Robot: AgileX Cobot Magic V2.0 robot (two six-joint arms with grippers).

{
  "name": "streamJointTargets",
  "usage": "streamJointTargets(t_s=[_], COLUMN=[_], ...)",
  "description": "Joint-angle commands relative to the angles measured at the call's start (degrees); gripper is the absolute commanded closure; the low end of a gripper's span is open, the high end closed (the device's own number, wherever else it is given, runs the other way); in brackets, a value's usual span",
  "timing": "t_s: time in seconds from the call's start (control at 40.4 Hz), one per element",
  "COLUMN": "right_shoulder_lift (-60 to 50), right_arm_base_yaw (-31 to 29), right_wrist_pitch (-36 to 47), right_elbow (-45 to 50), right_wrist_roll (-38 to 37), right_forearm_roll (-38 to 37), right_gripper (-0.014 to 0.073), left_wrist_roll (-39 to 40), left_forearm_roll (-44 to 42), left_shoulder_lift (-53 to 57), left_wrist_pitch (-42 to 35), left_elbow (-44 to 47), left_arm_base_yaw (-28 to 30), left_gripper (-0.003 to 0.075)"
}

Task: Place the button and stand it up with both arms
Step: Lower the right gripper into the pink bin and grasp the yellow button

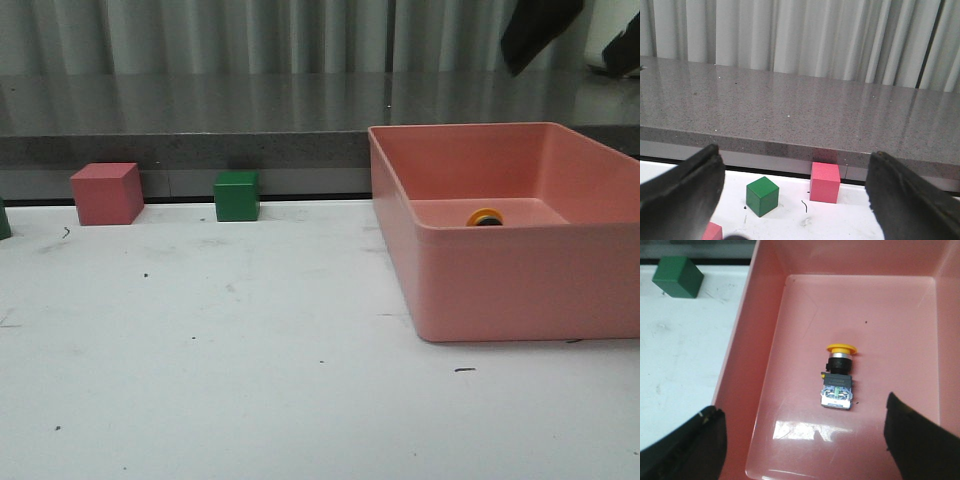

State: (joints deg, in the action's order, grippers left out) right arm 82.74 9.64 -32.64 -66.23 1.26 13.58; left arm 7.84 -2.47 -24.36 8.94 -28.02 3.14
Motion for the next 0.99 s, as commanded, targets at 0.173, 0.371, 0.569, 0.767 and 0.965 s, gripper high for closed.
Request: streamJointTargets(t_s=[0.173, 0.371, 0.569, 0.767, 0.965], right_shoulder_lift=[17.1, 25.8, 33.7, 38.1, 38.6], right_arm_base_yaw=[-0.2, -0.6, -0.9, -1.1, -1.1], right_wrist_pitch=[-13.5, -16.3, -18.1, -18.8, -20.0], right_elbow=[-20.2, -27.6, -31.9, -33.6, -34.0], right_wrist_roll=[-1.3, -6.2, -6.5, -7.4, -7.4], right_forearm_roll=[-0.4, -7.2, -7.3, -7.2, -7.1], right_gripper=[-0.0061, -0.0061, -0.0061, -0.0061, 0.0087], left_wrist_roll=[0.5, 0.5, 0.5, 0.5, 0.5], left_forearm_roll=[0.0, 0.0, 0.0, 0.0, 0.0], left_shoulder_lift=[-0.7, -0.7, -0.7, -0.7, -0.7], left_wrist_pitch=[-4.6, -4.6, -4.6, -4.6, -4.6], left_elbow=[-2.1, -2.1, -2.1, -2.1, -2.1], left_arm_base_yaw=[0.1, 0.1, 0.1, 0.1, 0.1], left_gripper=[0.0196, 0.0196, 0.0196, 0.0196, 0.0196])
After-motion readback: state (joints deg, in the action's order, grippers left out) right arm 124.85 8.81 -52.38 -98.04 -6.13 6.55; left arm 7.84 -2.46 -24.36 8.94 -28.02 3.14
